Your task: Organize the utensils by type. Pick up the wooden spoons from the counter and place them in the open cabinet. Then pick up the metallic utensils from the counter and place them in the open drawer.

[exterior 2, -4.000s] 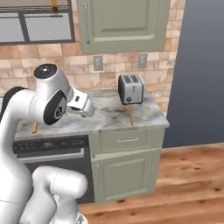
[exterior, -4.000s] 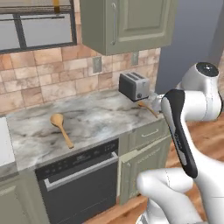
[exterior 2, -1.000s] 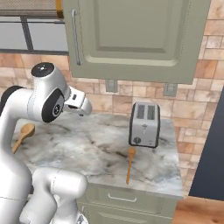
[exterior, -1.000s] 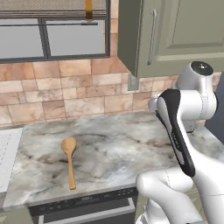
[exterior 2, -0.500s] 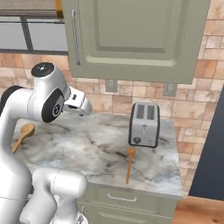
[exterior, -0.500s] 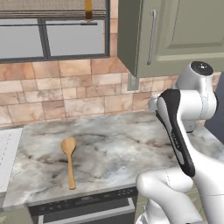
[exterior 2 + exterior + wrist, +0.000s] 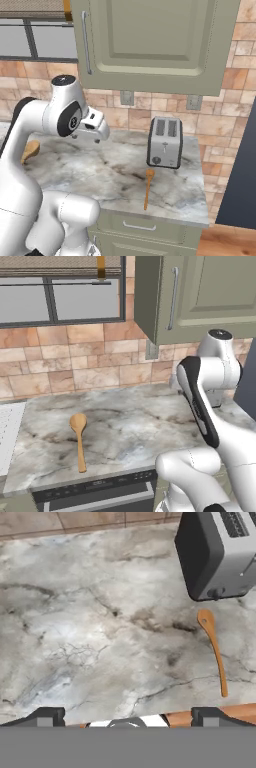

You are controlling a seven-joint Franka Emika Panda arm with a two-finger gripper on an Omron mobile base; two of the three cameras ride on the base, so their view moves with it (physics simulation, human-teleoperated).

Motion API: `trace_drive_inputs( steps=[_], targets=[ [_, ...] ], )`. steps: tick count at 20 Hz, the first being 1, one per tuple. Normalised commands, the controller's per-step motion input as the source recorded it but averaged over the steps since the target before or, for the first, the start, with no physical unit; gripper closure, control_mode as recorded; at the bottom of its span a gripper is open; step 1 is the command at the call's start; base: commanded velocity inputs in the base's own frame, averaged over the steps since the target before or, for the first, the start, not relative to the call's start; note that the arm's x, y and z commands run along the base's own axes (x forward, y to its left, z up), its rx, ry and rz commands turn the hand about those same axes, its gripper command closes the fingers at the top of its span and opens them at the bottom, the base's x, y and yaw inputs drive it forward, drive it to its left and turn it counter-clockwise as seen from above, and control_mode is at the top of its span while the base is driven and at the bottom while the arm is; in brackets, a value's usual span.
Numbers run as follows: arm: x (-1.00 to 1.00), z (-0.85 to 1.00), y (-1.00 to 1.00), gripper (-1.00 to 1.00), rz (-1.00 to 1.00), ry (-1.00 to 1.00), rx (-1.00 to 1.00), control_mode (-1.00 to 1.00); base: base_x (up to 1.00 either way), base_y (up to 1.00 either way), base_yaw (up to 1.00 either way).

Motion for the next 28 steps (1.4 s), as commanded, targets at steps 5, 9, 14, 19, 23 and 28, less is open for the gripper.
trace_drive_inputs(
  steps=[5,9,14,19,23,28],
  targets=[
    [0.00,-0.53,-0.11,-1.00,0.00,0.21,0.01,-1.00,0.00,0.00,0.00],
    [0.00,-0.57,-0.09,-1.00,0.00,0.06,0.01,-1.00,0.00,0.00,0.00],
    [0.00,-0.45,-0.27,-1.00,0.00,0.09,0.00,-1.00,0.00,0.00,0.00],
    [0.00,-0.29,-0.35,-1.00,0.00,0.11,0.00,-1.00,0.00,0.00,0.00],
    [0.00,-0.06,-0.37,-1.00,0.00,0.20,0.00,-1.00,0.00,0.00,0.00],
    [0.00,0.00,-0.33,-1.00,0.00,0.21,0.00,-1.00,0.00,0.00,0.00]
  ],
)
